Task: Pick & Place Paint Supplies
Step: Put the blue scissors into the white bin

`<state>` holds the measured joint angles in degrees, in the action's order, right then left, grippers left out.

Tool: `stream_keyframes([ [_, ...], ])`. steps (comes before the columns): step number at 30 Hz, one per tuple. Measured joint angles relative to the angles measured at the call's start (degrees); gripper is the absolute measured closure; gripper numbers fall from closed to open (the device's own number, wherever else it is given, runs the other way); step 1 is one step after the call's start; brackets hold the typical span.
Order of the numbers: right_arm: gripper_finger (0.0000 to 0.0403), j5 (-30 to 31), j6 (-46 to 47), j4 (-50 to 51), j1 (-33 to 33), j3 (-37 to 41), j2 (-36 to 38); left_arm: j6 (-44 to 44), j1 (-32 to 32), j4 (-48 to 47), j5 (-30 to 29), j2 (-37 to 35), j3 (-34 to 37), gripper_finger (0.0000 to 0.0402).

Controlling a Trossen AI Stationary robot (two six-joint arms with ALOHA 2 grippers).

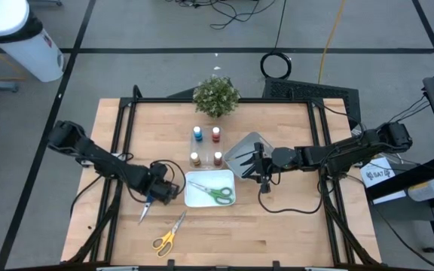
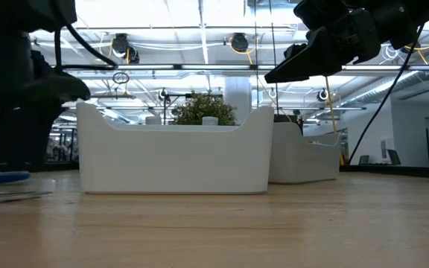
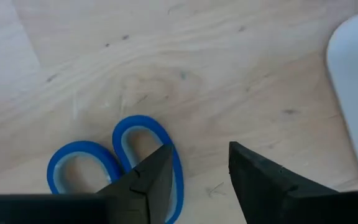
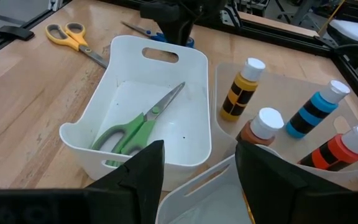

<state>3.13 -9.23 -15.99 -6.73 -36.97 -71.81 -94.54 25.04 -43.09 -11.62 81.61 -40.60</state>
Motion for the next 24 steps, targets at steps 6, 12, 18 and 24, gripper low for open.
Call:
stream_keyframes([
  [6, 0.0216, 0.0, 0.0, 0.0, -0.01, 0.0, 0.0, -0.15, 0.0, -0.3, -0.09, -0.16, 0.0, 0.0234],
  [12, 0.0216, -0.02, 0.0, -0.02, -0.01, 0.0, 0.0, -1.83, 0.0, 0.23, -0.33, 2.15, -0.05, 0.0234],
  [18, 0.0216, -0.08, 0.0, -0.01, 0.0, 0.0, 0.0, -2.19, 0.04, 0.44, 0.27, 3.77, -0.37, 0.0234],
  [24, 0.0216, -0.15, 0.0, -0.02, -0.02, 0.0, 0.0, -2.67, 0.18, 0.28, 0.98, 2.81, -0.19, 0.0234],
])
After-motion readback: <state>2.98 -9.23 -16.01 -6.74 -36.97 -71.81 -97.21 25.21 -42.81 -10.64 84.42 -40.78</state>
